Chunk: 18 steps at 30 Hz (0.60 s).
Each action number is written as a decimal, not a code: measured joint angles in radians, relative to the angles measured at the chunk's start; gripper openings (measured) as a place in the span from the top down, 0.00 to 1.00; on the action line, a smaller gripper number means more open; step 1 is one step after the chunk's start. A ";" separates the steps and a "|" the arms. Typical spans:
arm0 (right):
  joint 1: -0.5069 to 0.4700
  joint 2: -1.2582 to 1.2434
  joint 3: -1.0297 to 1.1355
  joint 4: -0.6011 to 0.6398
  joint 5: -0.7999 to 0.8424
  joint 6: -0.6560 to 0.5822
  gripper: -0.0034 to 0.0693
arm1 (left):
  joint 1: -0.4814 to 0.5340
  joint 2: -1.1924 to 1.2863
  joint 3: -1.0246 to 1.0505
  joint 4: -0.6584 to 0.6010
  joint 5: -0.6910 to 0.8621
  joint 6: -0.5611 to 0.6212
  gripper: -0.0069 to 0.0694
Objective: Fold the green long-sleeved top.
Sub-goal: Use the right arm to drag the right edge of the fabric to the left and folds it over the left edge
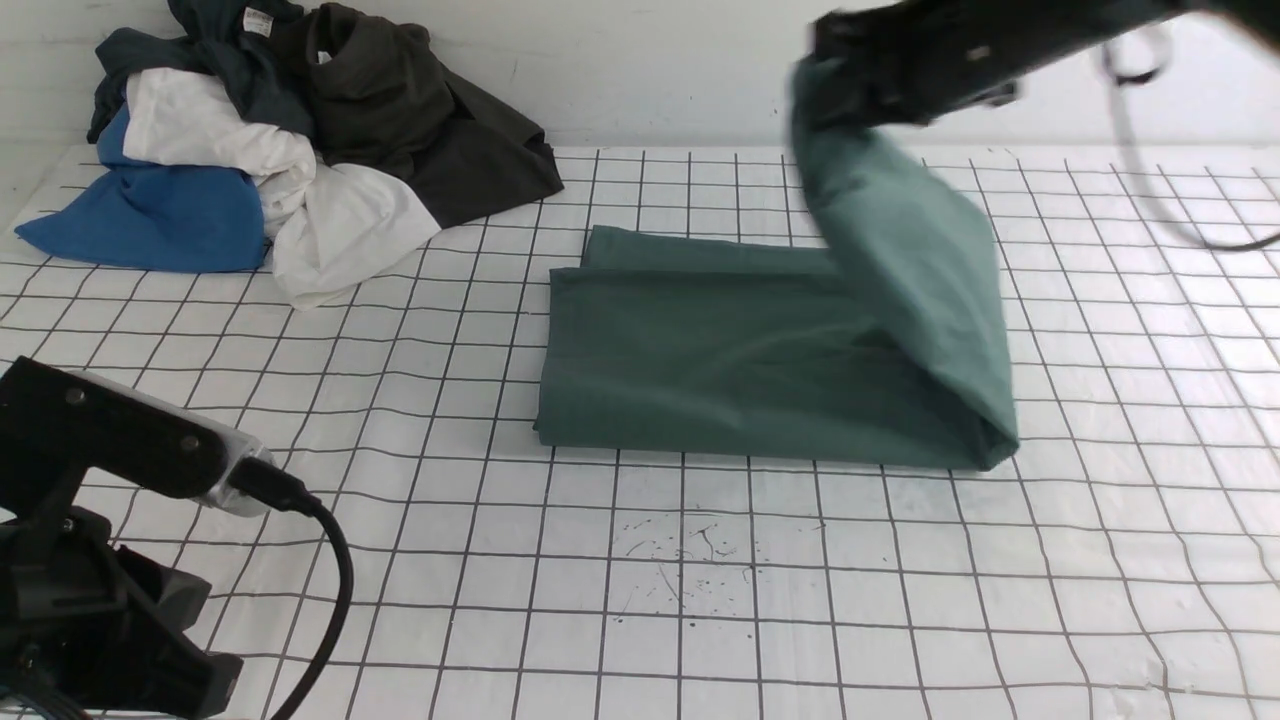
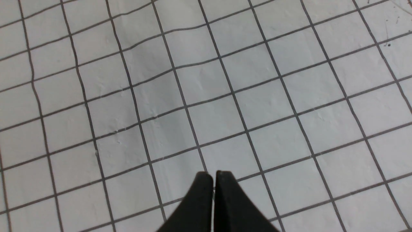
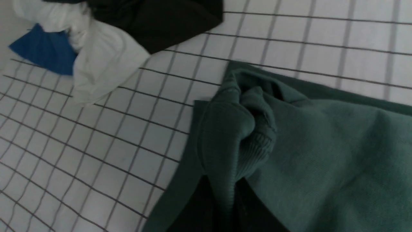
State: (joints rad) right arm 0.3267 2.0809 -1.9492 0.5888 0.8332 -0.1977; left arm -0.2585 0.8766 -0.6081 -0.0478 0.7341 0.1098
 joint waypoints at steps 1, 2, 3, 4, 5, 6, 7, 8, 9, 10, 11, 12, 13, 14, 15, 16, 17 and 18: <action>0.008 0.016 0.000 0.007 -0.009 -0.003 0.93 | 0.000 0.000 0.000 0.000 0.001 0.000 0.92; 0.046 0.049 0.000 0.041 -0.044 -0.007 0.93 | 0.000 0.000 0.000 -0.004 0.001 0.000 0.92; 0.096 0.117 0.001 0.090 -0.120 -0.021 0.93 | 0.000 0.000 0.000 -0.012 0.002 -0.001 0.92; 0.107 0.125 0.001 0.095 -0.128 -0.021 0.93 | 0.000 0.000 0.000 -0.014 0.002 -0.001 0.92; 0.140 0.172 0.003 0.135 -0.184 -0.057 0.92 | 0.000 0.000 0.000 -0.027 0.003 -0.002 0.92; 0.140 0.177 0.003 0.138 -0.190 -0.061 0.91 | 0.000 0.000 0.000 -0.027 0.003 -0.002 0.92; 0.159 0.207 0.005 0.172 -0.229 -0.098 0.89 | 0.000 0.000 0.000 -0.039 0.006 -0.003 0.92; 0.167 0.218 0.006 0.196 -0.247 -0.132 0.85 | 0.000 0.000 0.000 -0.048 0.009 -0.003 0.92; 0.167 0.219 0.006 0.200 -0.250 -0.136 0.84 | 0.000 0.000 0.000 -0.049 0.009 -0.003 0.92; 0.169 0.221 0.006 0.233 -0.266 -0.167 0.77 | 0.000 0.000 0.000 -0.060 0.021 -0.003 0.92; 0.169 0.221 0.006 0.233 -0.266 -0.170 0.77 | 0.000 0.000 0.000 -0.061 0.021 -0.003 0.92; 0.169 0.212 0.006 0.250 -0.282 -0.188 0.68 | 0.000 0.000 0.000 -0.066 0.026 0.000 0.92; 0.168 0.205 0.006 0.256 -0.285 -0.200 0.63 | 0.000 0.000 0.000 -0.069 0.026 0.004 0.92; 0.168 0.195 0.006 0.258 -0.289 -0.216 0.59 | 0.000 0.000 0.000 -0.071 0.026 0.005 0.92; 0.168 0.189 0.006 0.256 -0.288 -0.225 0.56 | 0.000 0.000 0.000 -0.071 0.026 0.005 0.92; 0.167 0.181 0.006 0.248 -0.288 -0.241 0.53 | 0.000 0.000 0.000 -0.073 0.026 0.005 0.92; 0.167 0.169 0.006 0.232 -0.284 -0.258 0.52 | 0.000 0.000 0.000 -0.073 0.025 0.005 0.92; 0.167 0.163 0.005 0.224 -0.278 -0.265 0.52 | 0.000 0.000 0.000 -0.073 0.024 0.005 0.92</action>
State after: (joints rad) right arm 0.4935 2.2443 -1.9441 0.8125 0.5551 -0.4626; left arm -0.2585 0.8766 -0.6081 -0.1213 0.7582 0.1149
